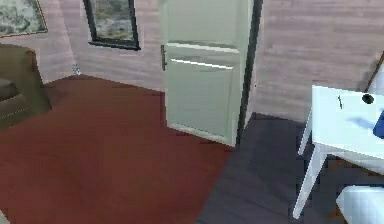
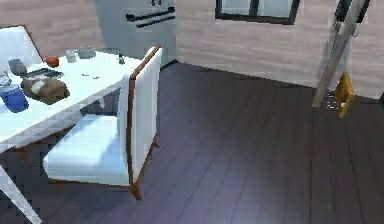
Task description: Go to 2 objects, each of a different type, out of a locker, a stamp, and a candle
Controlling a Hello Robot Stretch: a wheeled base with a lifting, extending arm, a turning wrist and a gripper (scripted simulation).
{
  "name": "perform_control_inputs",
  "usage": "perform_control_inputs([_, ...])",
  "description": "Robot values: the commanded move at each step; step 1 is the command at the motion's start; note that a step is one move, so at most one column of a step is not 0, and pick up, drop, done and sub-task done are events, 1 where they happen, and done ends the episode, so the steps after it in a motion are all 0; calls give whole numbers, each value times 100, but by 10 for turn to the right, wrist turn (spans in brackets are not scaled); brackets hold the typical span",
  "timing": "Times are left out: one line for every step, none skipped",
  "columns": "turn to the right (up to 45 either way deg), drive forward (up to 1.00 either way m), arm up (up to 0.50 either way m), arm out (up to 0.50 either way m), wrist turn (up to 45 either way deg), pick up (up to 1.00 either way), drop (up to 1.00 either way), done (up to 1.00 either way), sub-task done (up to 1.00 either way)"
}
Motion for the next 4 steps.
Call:
perform_control_inputs([90,0,0,0,0,0,0,0,0])
perform_control_inputs([0,50,0,0,0,0,0,0,0])
perform_control_inputs([-450,0,0,0,0,0,0,0,0])
perform_control_inputs([-120,0,0,0,0,0,0,0,0])
